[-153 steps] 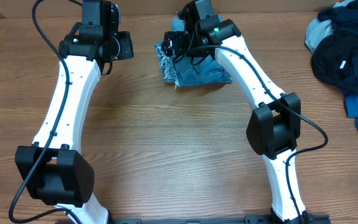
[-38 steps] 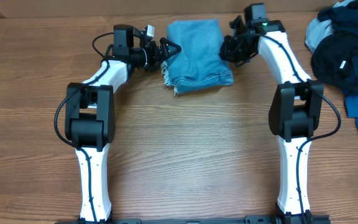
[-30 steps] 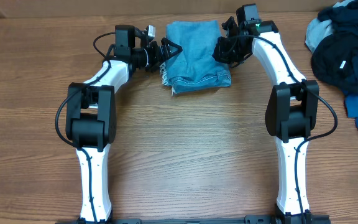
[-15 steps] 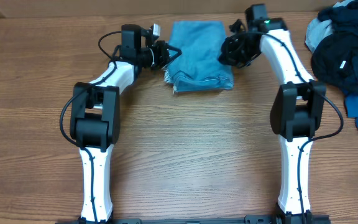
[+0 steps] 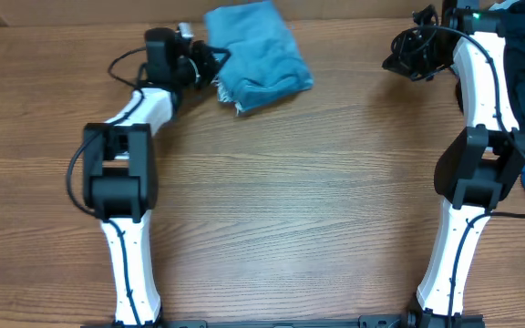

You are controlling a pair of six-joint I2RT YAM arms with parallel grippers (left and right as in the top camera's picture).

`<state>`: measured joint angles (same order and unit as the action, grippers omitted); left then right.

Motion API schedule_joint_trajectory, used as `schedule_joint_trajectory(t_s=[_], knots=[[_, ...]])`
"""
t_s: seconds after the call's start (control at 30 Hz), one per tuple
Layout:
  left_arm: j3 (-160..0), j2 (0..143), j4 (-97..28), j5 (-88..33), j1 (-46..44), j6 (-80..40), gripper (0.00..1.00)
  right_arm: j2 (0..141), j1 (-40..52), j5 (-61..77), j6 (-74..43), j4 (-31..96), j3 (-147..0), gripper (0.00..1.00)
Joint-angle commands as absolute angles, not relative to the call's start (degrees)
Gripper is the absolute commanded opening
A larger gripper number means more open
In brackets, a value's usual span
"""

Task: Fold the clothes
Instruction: 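Grasp the folded jeans with the left gripper and drag it to the upper-left corner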

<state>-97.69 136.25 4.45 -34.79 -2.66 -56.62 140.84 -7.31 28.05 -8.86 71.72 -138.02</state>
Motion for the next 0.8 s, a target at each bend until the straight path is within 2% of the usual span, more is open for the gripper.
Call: schedule_joint_trajectory(t_s=[0.0,0.13,0.3,0.77], knots=[[-98.9,122.5,-6.7,-15.2,-3.2,-50.4,0.04,136.2,-6.2,26.6,-7.0,72.4,-140.0,0.04],[-98.9,115.9,-19.0,-4.3,-1.7,-49.1,0.04,136.2,-6.2,26.6,-7.0,73.0,-140.0,0.04],[-98.8,113.1,-29.7,-2.5,2.9,-51.0,0.04,136.2,-6.2,26.6,-7.0,73.1,-140.0,0.04],[-94.5,113.1,-34.5,2.5,12.3,-55.2,0.04,136.2,-6.2,26.6,-7.0,77.2,-140.0,0.04]])
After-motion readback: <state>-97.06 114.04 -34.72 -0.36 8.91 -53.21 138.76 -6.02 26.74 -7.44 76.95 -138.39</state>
